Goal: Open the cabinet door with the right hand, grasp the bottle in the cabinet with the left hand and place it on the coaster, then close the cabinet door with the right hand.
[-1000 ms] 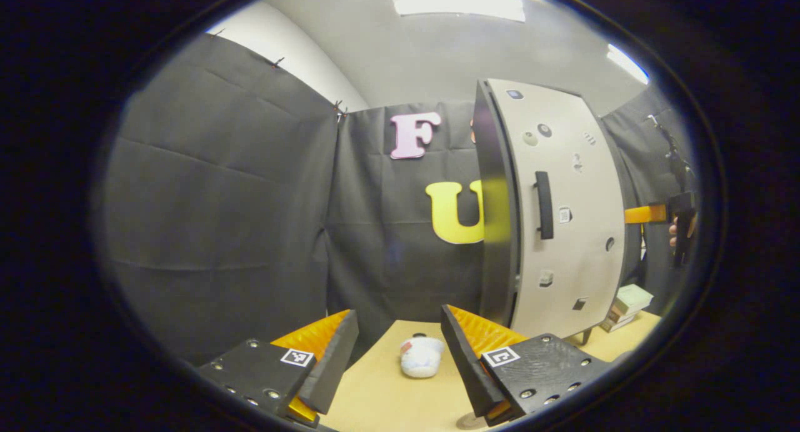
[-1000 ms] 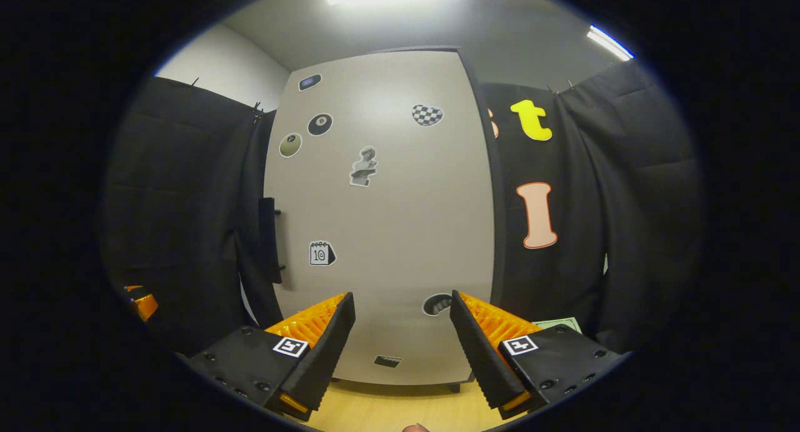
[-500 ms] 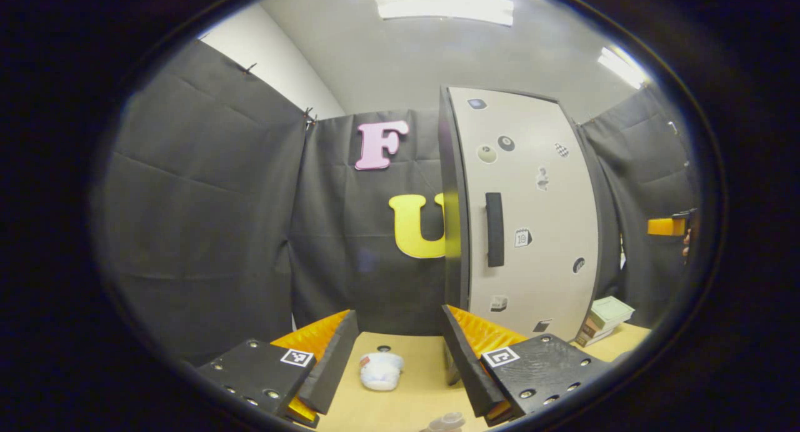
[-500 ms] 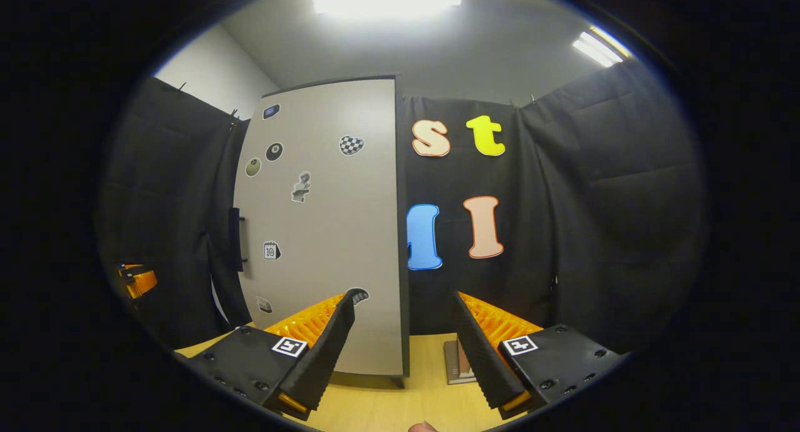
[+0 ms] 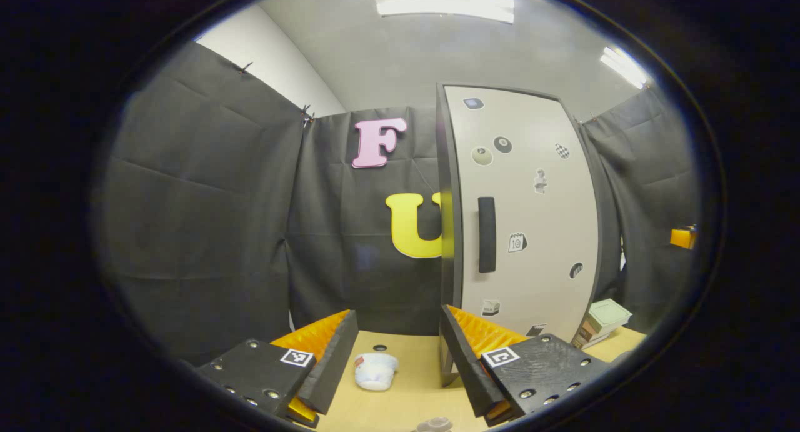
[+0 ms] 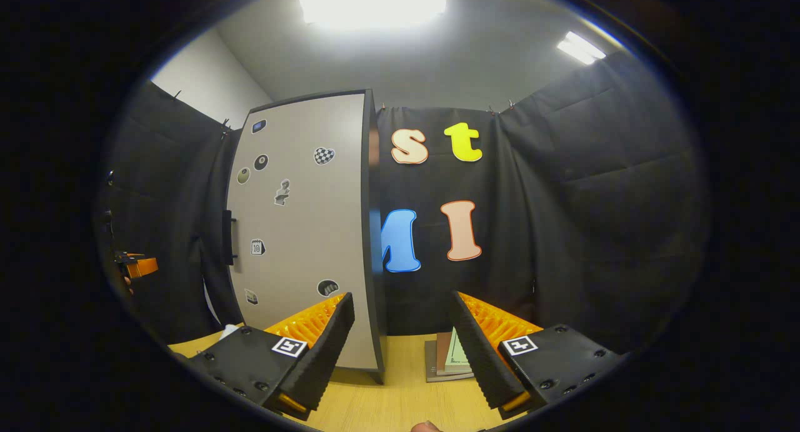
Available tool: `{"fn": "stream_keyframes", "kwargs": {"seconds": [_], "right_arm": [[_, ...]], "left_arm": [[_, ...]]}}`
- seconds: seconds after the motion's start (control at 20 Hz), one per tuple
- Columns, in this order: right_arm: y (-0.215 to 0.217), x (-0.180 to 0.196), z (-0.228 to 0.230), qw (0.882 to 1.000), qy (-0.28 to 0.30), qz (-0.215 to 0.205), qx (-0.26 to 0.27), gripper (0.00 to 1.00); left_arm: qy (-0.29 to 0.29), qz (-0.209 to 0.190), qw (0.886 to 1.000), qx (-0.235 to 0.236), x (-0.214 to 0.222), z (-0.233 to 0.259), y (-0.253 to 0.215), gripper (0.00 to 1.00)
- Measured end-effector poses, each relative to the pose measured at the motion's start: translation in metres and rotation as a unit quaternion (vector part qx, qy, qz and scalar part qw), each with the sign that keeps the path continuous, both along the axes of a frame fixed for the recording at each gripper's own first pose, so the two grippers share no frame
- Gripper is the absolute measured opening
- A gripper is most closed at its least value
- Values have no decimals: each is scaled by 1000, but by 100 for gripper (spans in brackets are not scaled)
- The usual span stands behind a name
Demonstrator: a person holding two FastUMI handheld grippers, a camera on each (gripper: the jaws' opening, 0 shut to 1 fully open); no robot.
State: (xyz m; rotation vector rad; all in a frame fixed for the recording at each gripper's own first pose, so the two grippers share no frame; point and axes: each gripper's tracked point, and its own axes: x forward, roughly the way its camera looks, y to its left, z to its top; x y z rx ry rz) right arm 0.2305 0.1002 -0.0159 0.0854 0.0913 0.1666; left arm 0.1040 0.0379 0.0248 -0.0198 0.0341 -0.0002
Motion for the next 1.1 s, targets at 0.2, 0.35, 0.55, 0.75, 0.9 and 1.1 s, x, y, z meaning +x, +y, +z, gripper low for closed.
{"fn": "stream_keyframes", "kwargs": {"seconds": [0.2,0.35,0.55,0.75,0.9,1.1], "right_arm": [[-9,-3,2,1000,-3,-5,5,98],[-11,-3,1,1000,1,-4,9,98],[-10,-1,5,1000,-3,0,15,98],[-10,0,7,1000,-8,4,8,98],[-9,1,4,1000,-4,8,9,97],[-7,3,2,1000,-3,11,13,98]], "left_arm": [[-3,5,1000,9,-3,4,0,80],[-7,5,1000,11,-8,7,0,80],[-7,8,1000,15,-9,7,0,80],[-3,12,1000,13,-9,3,1,80],[-2,16,1000,17,-11,3,3,80],[0,21,1000,21,-16,3,5,80]]}}
